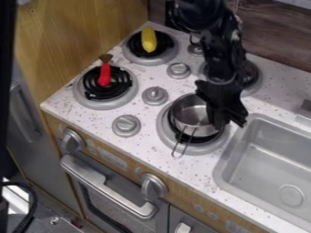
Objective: Move the silver bowl to the bottom right side of the burner
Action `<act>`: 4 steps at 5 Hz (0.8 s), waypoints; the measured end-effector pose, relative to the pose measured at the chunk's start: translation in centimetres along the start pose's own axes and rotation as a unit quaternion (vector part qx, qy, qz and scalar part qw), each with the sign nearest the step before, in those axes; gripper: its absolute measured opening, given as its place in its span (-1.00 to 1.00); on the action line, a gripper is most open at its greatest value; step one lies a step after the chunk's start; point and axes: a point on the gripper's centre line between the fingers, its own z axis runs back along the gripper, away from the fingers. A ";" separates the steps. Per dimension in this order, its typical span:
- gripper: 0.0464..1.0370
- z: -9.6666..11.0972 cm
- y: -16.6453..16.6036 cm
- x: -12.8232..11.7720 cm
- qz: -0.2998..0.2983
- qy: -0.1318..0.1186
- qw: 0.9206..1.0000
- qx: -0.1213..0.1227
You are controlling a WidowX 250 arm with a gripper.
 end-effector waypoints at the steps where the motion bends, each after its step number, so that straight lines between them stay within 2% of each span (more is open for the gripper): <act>1: -0.94 -0.1 0.0 -0.1 0.010 0.006 1.000 0.000; 2: -0.61 -0.1 0.4 -0.7 0.030 0.023 0.999 -0.003; 3: -0.10 0.0 0.6 -0.8 0.037 0.026 0.999 -0.002; 4: 0.54 0.9 0.8 -1.0 0.049 0.035 0.998 0.006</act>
